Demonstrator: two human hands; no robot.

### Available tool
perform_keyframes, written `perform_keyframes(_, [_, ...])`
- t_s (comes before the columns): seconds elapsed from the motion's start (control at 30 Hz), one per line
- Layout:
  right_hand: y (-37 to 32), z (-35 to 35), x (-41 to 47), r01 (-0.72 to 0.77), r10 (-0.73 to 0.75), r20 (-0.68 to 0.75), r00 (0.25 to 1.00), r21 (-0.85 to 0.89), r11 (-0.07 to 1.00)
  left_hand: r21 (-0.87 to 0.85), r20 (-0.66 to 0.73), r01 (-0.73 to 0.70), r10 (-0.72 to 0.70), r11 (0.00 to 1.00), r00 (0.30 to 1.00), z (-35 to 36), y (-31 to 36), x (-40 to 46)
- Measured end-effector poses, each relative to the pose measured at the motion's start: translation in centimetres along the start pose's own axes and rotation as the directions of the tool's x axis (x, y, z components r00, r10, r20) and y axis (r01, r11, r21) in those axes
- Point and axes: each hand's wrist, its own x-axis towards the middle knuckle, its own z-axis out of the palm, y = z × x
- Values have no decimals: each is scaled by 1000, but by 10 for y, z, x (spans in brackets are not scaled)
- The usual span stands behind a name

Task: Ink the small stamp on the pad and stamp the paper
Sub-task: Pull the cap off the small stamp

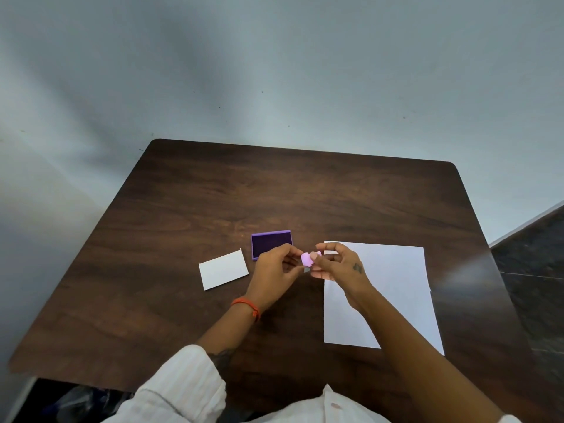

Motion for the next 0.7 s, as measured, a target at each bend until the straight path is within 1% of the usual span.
perform_keyframes(0.07, [-1, 1, 0, -51, 52, -17, 999, 52, 997, 3, 4, -4, 4, 1000, 1000, 0, 2, 1])
perform_keyframes(0.27, [6, 0, 0, -3, 2, -2, 1000, -33, 999, -8, 23, 5, -5, 1000, 1000, -1, 1, 1])
perform_keyframes(0.43, [4, 1, 1, -80, 79, 11, 997, 75, 994, -5, 36, 17, -17, 1000, 999, -1, 0, 3])
perform_keyframes(0.57, [7, -2, 2, -29, 29, 5, 1000, 10, 1000, -9, 55, 15, -14, 1000, 998, 0, 0, 4])
perform_keyframes(0.7, [8, -6, 5, 5, -5, 6, 1000, -29, 1000, -53, 71, 36, -32, 998, 997, 1, -1, 8])
